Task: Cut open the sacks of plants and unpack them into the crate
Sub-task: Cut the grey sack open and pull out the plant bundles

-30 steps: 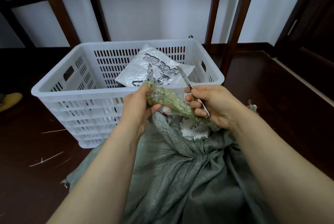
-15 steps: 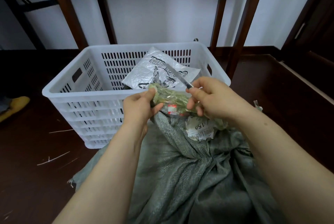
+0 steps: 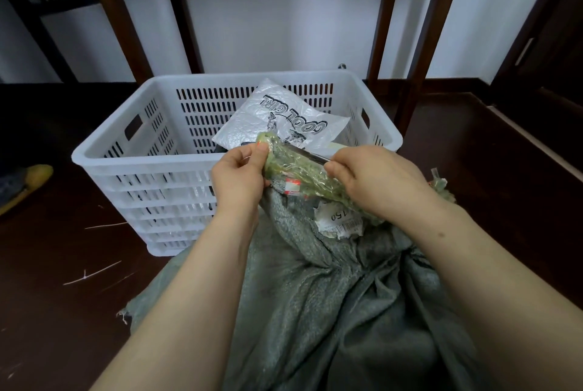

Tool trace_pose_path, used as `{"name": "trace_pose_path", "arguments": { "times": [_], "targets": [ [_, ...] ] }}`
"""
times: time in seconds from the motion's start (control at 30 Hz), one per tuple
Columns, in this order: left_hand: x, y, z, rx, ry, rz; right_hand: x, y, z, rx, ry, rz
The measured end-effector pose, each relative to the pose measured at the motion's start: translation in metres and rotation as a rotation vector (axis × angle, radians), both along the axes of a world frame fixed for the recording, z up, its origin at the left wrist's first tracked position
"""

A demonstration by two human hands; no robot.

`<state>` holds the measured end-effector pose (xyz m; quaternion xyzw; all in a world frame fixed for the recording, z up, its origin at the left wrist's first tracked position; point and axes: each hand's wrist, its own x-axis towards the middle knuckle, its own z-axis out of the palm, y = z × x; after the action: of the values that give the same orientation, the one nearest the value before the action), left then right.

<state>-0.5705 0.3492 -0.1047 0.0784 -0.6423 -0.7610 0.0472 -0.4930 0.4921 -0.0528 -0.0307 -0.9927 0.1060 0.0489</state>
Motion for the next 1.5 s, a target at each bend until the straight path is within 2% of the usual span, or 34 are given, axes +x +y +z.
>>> {"name": "trace_pose_path", "arguments": {
  "times": [0.3, 0.67, 0.97, 1.03, 1.17, 1.27, 1.33, 1.4, 1.43, 1.5],
  "targets": [
    [-0.004, -0.001, -0.002, -0.026, 0.077, 0.050, 0.003, -0.010, 0.004, 0.059, 0.029, 0.016],
    [-0.004, 0.006, -0.009, -0.190, 0.214, -0.011, 0.002, -0.030, -0.006, 0.203, 0.057, -0.029],
    [-0.008, -0.007, -0.006, -0.155, 0.192, 0.067, 0.001, -0.023, 0.003, 0.184, -0.075, -0.057],
    [-0.009, -0.007, -0.010, -0.146, 0.155, 0.066, -0.003, -0.016, 0.004, 0.098, -0.135, -0.048],
    [-0.010, -0.012, -0.013, -0.142, 0.078, 0.035, -0.002, 0.016, 0.010, -0.494, -0.385, -0.121],
    [-0.004, -0.011, -0.009, -0.119, 0.034, 0.028, 0.003, 0.042, 0.011, -0.784, -0.489, -0.237],
    [0.000, -0.007, -0.001, -0.082, -0.011, 0.003, 0.001, 0.043, 0.007, -0.957, -0.364, -0.268],
    [0.008, 0.000, 0.008, -0.019, -0.021, -0.073, -0.003, 0.033, -0.001, -1.071, -0.102, -0.280],
    [0.013, 0.004, 0.012, -0.009, -0.006, -0.124, -0.006, 0.026, -0.006, -1.086, 0.010, -0.278],
    [0.021, 0.011, 0.017, 0.004, 0.012, -0.221, -0.012, 0.011, -0.016, -1.080, 0.112, -0.260]
  ]
}}
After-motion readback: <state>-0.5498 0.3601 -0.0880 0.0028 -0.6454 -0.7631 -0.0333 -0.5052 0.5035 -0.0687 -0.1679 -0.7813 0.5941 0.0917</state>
